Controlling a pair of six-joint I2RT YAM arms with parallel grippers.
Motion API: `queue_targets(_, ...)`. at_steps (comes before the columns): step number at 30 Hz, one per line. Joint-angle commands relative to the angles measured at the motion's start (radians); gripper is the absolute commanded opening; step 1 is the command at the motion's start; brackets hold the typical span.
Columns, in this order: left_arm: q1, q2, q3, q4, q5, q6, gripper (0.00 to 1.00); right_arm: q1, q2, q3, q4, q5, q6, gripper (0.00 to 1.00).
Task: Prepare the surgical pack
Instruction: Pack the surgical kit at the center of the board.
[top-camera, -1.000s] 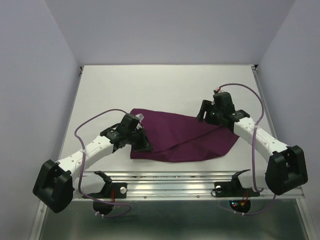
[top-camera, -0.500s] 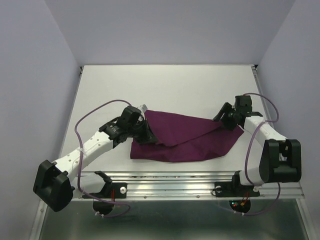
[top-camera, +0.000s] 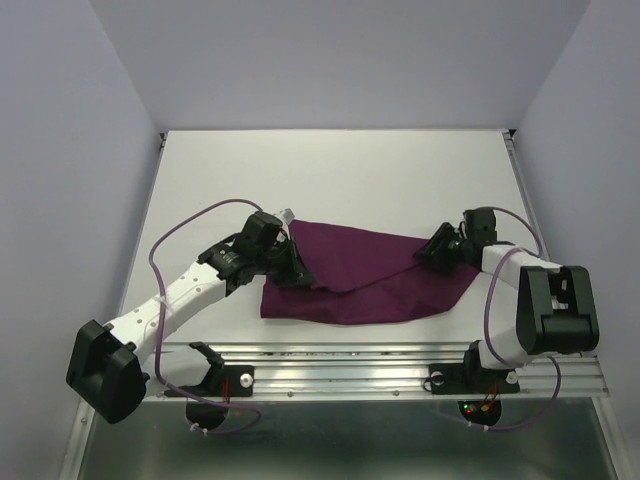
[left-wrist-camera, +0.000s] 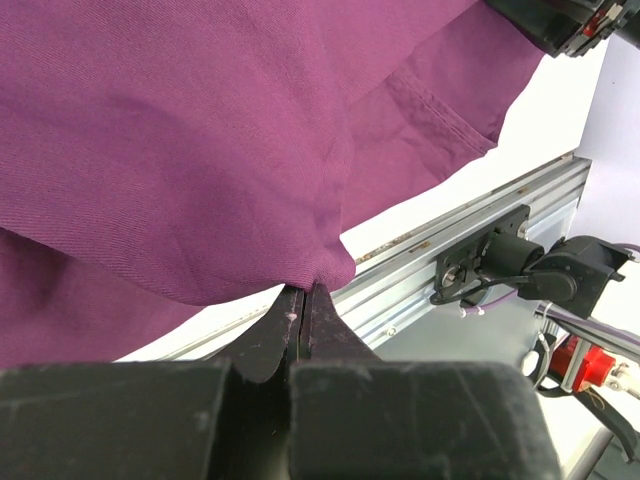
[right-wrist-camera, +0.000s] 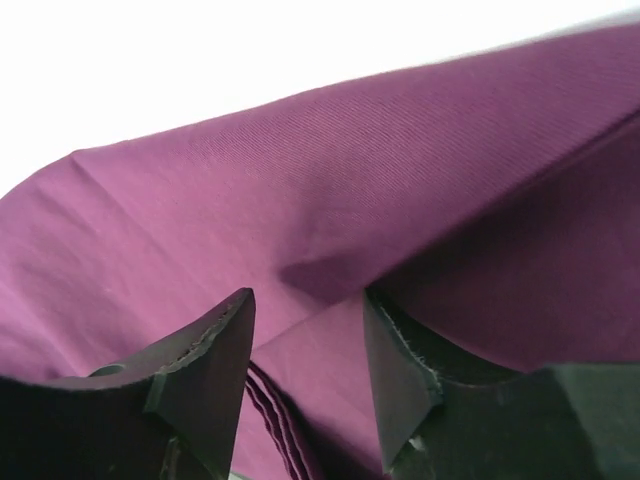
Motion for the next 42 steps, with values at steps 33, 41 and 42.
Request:
queue_targets(33,-0.007,0.091,0.222,0.038,-0.052,0.064,0.0,-0.026,0.16,0.298,0.251,0.137,0.188,0.01)
queue_targets(41,-0.007,0.096,0.152,0.052,-0.021,0.073,0.0,-0.044,0.136,0.249,0.251,0.155,0.19,0.54)
queue_targets(42,-0.007,0.094,0.135,0.057,-0.013,0.07,0.0,-0.044,0.128,0.223,0.251,0.133,0.185,0.6)
